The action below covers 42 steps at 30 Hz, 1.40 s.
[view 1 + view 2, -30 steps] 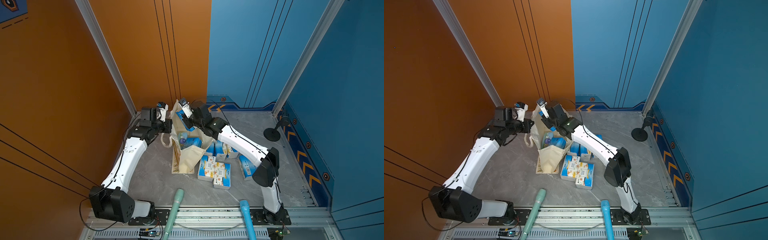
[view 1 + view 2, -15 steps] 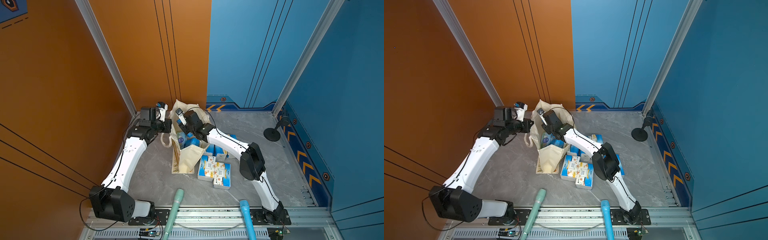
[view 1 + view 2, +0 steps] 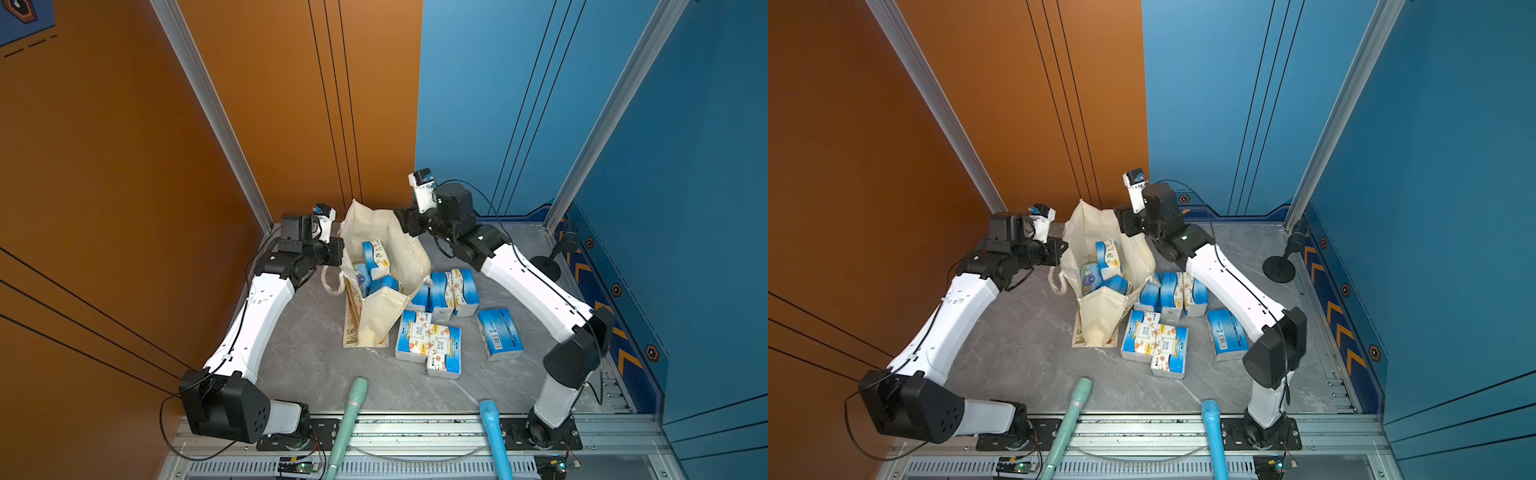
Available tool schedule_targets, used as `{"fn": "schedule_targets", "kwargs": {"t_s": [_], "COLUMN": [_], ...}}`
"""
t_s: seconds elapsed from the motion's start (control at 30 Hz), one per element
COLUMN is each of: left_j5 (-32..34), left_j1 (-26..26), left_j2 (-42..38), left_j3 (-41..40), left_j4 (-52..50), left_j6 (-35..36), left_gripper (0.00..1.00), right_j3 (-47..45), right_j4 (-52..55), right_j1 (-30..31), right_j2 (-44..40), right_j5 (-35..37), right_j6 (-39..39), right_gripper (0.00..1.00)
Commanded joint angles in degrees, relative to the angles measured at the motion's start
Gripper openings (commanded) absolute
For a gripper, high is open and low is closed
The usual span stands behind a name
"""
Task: Put tissues into the canvas bag
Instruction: Adjust the pack of facial tissues in the canvas bag, then pick up the pack of facial tissues from the center of the board.
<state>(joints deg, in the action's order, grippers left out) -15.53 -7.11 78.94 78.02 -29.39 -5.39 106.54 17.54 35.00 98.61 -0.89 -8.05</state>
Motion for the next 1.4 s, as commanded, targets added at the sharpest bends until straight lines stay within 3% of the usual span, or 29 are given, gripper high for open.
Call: {"fn": "schedule_targets", "kwargs": {"t_s": [0.0, 0.13, 0.4, 0.6, 0.8, 1.37], "left_j5": [-0.91, -0.65, -0.24, -0.07, -0.04, 0.4], "left_j1": [0.32, 0.27, -0.08, -0.35, -0.62, -0.62], "left_j2": [0.08, -0.34, -1.15, -1.07, -1.06, -0.89], "left_j3": [1.33, 1.47, 1.11, 0.91, 0.85, 0.73], "left_j4": [-1.96, -2.51, -2.7, -2.69, -2.7, -2.69], "left_j6": [1.27, 1.43, 1.38, 1.39, 1.43, 1.46], "left_gripper": [0.0, 0.0, 0.0, 0.0, 0.0, 0.0], "right_j3": [-5.04, -10.97, -26.06, -31.47, -31.16, -29.94], "right_j4": [11.06, 19.67, 23.15, 24.05, 24.03, 22.19], "right_j1": [-3.41, -5.35, -7.6, -9.45, -11.13, -13.2], "right_j2": [-3.18, -6.18, -8.89, -8.5, -4.46, 2.35], "right_j5": [2.06, 9.72, 16.04, 13.43, 6.89, 3.29], "right_j6": [-6.37, -6.72, -10.54, -11.89, -11.81, -11.29], "right_gripper": [0.65, 0.67, 0.72, 0.78, 0.8, 0.8]}}
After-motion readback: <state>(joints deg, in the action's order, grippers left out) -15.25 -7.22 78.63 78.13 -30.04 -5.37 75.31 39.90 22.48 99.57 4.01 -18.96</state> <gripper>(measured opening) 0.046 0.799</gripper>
